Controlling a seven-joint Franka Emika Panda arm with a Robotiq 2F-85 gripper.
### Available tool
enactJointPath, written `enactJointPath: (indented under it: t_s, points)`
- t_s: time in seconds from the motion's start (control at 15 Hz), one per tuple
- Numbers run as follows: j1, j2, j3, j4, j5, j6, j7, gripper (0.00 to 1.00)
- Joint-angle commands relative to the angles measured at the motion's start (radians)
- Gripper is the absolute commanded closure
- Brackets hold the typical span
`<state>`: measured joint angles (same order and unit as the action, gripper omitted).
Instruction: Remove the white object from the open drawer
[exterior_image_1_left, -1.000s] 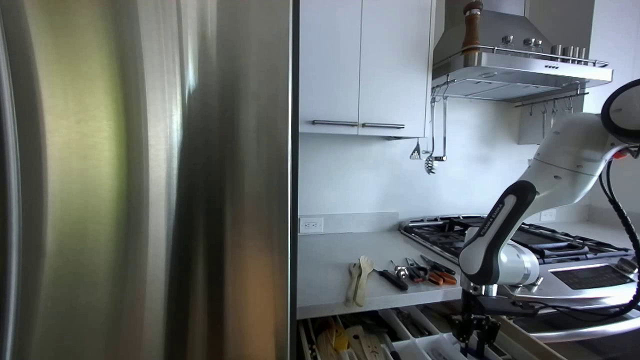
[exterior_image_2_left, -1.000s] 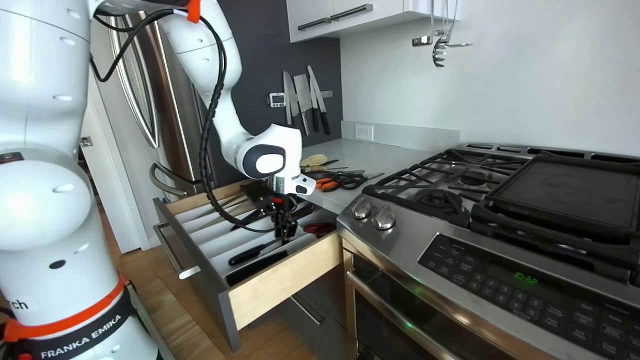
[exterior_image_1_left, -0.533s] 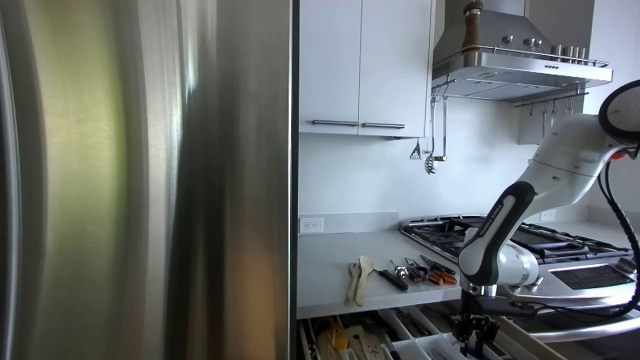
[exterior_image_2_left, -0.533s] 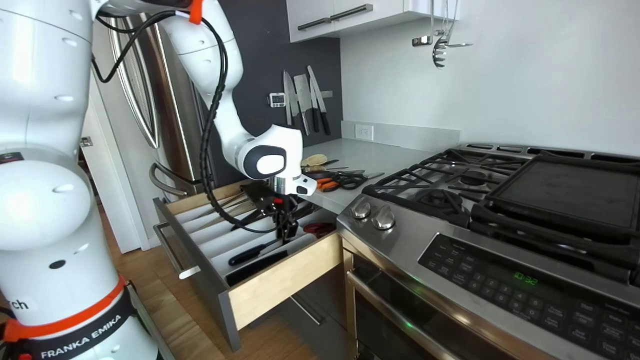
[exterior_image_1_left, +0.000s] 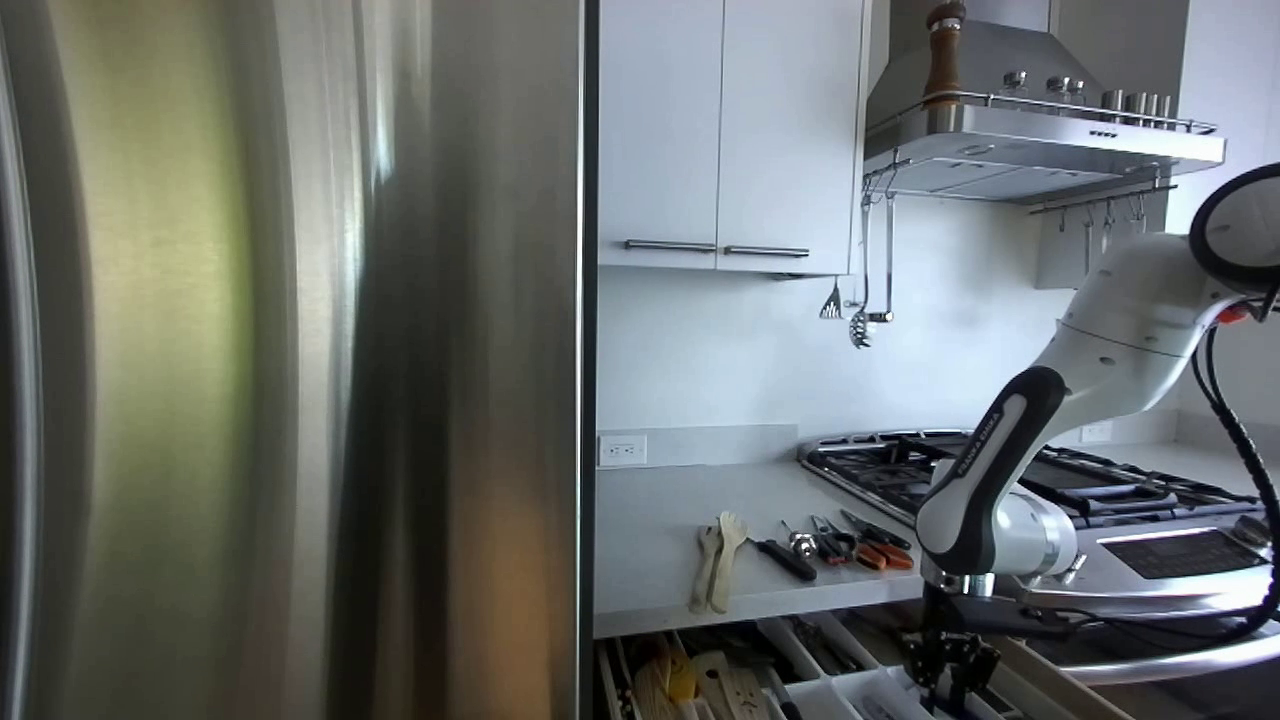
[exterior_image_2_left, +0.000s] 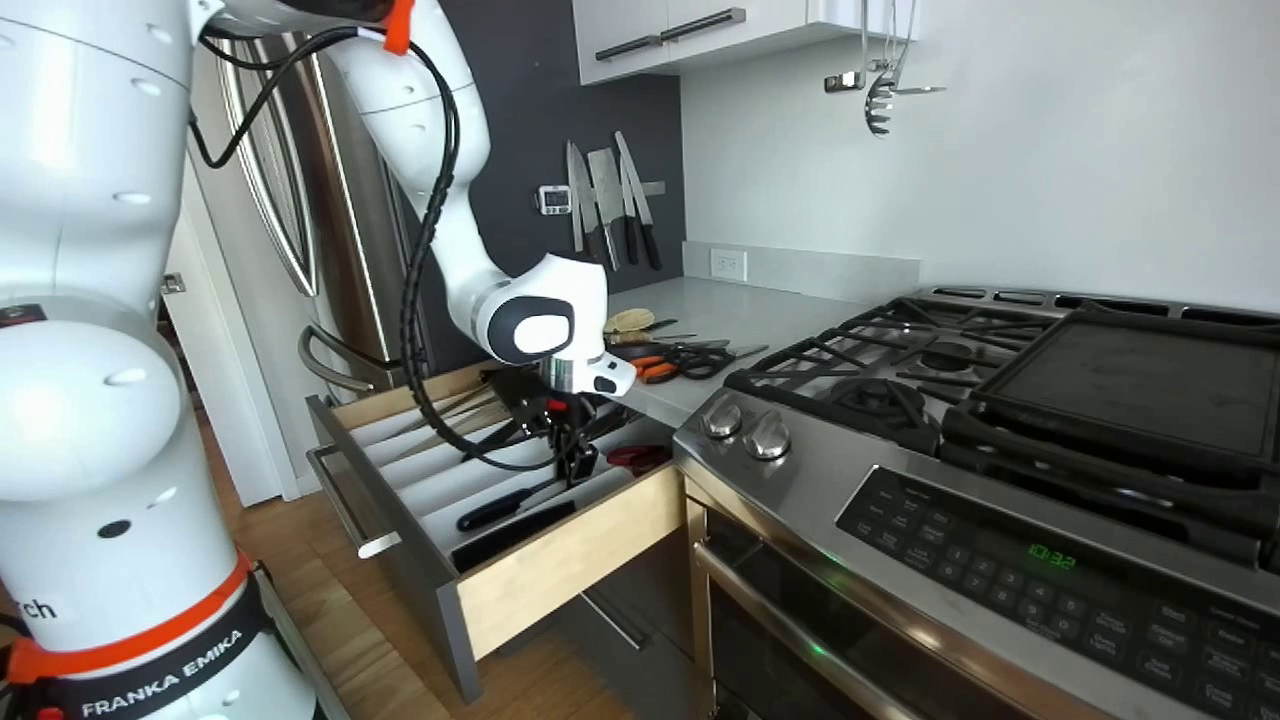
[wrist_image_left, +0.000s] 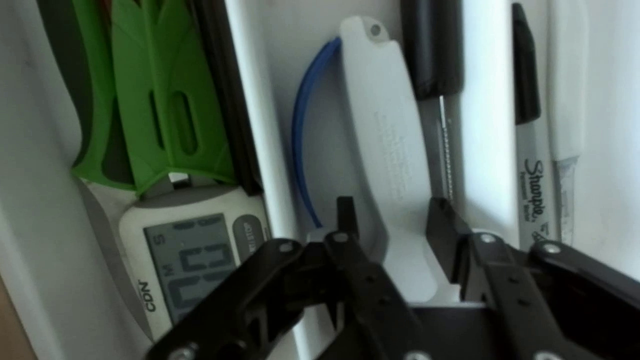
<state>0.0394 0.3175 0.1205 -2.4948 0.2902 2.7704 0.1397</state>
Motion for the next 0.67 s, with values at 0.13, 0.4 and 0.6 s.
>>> enactJointPath:
  t_s: [0.13,0.4,0.6]
  points:
    - [-0.012,0.034,0.013,0.014,0.051,0.016,0.005,0.59]
    - [-0.01,0.048,0.016,0.02,0.069,0.018,0.005,0.57]
    - [-0.006,0.062,0.013,0.021,0.063,0.017,0.011,0.62]
